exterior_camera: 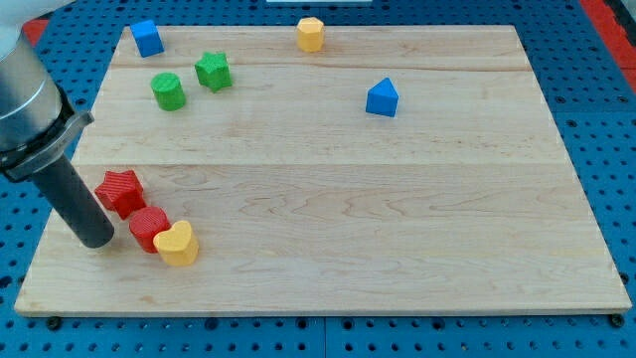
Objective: Move the red circle to the center
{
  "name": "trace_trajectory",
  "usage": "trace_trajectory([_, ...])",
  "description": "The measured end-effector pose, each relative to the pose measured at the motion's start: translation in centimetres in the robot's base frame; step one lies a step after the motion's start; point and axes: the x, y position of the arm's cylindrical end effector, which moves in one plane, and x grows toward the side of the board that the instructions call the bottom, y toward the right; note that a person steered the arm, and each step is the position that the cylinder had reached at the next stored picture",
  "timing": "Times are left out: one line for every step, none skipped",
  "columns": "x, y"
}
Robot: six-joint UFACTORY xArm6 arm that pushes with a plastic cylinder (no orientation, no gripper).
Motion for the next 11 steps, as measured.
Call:
trace_trajectory([0.9, 2.1])
trace_trajectory([0.9, 4.1])
trace_trajectory([0.9, 5.7])
trace_trajectory([-0.3, 6.2])
trace_trajectory([-2.0, 6.7])
trace_trajectory([-4.4, 8.7])
trace_trajectory([-6.6, 10.2])
trace_trajectory([-8.5, 12.1])
trace_trajectory([-10.2, 13.7])
trace_trajectory([-11.6, 16.1])
trace_trajectory([-11.2, 17.8])
